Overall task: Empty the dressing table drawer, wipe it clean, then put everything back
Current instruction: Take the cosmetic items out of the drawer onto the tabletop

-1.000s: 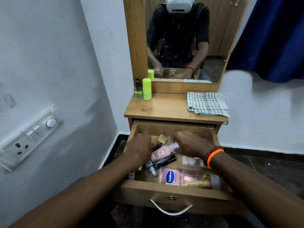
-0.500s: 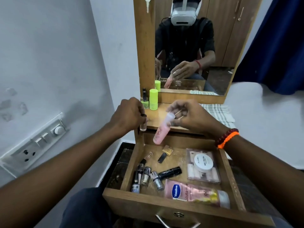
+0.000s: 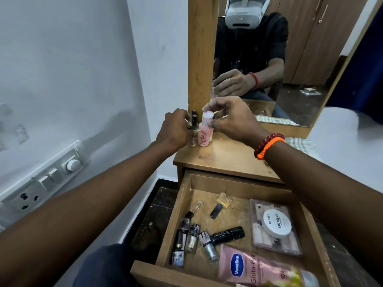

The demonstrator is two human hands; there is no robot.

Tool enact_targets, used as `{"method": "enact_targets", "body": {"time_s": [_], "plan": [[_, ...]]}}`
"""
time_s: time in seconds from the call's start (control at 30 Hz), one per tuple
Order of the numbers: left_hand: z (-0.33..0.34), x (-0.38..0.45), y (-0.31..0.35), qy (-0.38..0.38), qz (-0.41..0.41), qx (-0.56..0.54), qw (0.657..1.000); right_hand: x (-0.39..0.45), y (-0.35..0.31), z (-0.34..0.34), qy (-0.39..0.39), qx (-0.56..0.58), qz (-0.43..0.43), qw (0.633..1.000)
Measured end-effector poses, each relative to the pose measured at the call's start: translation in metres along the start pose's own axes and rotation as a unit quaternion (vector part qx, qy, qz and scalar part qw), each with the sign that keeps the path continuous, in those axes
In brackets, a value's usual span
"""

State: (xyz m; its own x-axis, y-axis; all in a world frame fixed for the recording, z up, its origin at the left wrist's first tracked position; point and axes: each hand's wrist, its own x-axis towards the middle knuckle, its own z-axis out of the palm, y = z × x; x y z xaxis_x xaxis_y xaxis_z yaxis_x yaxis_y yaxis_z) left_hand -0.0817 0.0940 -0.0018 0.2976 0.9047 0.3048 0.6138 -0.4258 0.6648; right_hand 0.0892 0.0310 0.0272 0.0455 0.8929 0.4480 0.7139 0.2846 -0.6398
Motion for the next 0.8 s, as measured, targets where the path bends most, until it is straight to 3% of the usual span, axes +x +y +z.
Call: {"method": "enact_targets", "body": {"time_s": [0.8], "plan": [[0.007, 0.007, -0.003, -0.015, 0.000, 0.013, 1.000, 0.013, 0.006, -0.009, -0.019, -0.023, 0.007, 1.000]]}}
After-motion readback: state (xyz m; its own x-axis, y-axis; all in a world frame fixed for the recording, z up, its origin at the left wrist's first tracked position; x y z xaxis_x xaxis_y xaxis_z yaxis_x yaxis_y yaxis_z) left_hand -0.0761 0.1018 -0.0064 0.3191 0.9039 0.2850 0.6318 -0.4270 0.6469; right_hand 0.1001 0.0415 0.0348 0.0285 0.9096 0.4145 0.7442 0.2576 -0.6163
